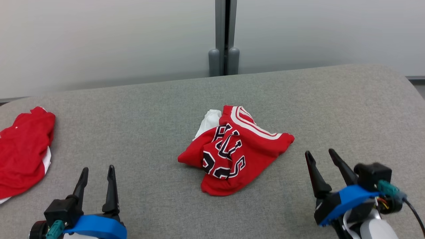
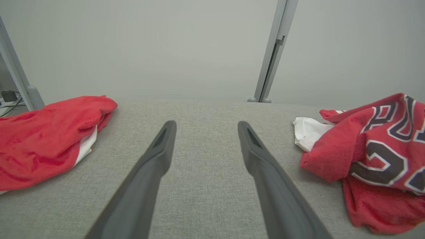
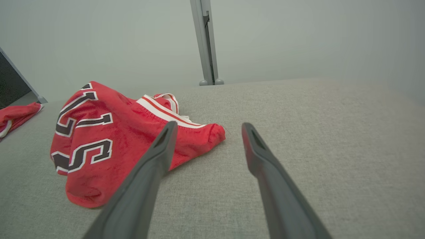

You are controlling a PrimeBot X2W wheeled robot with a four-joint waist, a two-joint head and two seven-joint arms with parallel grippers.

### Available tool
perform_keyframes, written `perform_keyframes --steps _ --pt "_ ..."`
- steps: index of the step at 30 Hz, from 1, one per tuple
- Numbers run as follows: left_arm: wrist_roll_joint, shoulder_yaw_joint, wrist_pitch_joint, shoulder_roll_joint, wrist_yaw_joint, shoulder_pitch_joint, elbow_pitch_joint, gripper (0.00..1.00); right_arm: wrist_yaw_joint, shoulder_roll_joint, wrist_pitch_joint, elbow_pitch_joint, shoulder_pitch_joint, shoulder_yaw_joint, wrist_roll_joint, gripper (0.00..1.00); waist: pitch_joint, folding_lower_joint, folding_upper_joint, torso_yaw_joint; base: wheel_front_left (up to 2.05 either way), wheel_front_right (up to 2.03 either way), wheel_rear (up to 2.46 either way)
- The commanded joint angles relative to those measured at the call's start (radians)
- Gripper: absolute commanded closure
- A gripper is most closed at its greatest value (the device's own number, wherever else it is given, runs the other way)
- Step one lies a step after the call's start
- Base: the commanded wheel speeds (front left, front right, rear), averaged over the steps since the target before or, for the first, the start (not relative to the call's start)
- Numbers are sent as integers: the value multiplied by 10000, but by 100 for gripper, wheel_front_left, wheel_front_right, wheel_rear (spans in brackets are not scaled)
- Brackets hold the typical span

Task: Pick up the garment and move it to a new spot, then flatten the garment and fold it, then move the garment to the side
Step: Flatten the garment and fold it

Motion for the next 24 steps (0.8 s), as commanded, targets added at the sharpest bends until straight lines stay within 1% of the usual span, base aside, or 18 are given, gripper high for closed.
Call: perform_keyframes --steps 1,5,9,12,16,17,18,19,21,24 --pt "93 115 -49 -8 -74 -278 -54 0 2 -44 385 167 -539 4 146 0 208 0 0 106 0 0 0" --pt "260 172 -50 -74 -159 -560 -172 0 2 -41 1894 922 -2063 -152 321 0 739 0 0 321 0 0 0" --pt "411 175 -50 -168 -275 -936 -276 0 2 -236 3403 2315 -3560 -433 370 0 1274 0 0 706 0 0 0" --pt "508 137 -50 -244 -364 -1207 -313 0 2 -400 4072 3441 -4456 -570 407 0 1646 0 0 986 0 0 0" --pt "649 78 -50 -384 -497 -1489 -326 0 2 -620 4490 4861 -5151 -530 230 0 2018 0 0 1306 0 0 0" --pt "680 74 -49 -421 -510 -1516 -313 0 2 -609 4540 5142 -5265 -453 286 55 2049 0 0 1358 0 0 0" --pt "691 75 -50 -450 -503 -1544 -292 0 3 -584 4603 5325 -5342 -325 373 87 2064 0 0 1403 0 0 0" --pt "720 94 -50 -469 -513 -1566 -274 0 3 -551 4675 5485 -5373 -181 469 100 2061 0 0 1413 0 0 0" --pt "755 141 -50 -503 -523 -1542 -227 0 3 -537 4474 5425 -5361 152 689 100 1990 0 0 1395 0 0 0" --pt "740 219 -50 -539 -552 -1335 -117 0 4 -616 4195 4841 -5266 682 1126 100 1677 0 0 1304 0 0 0"
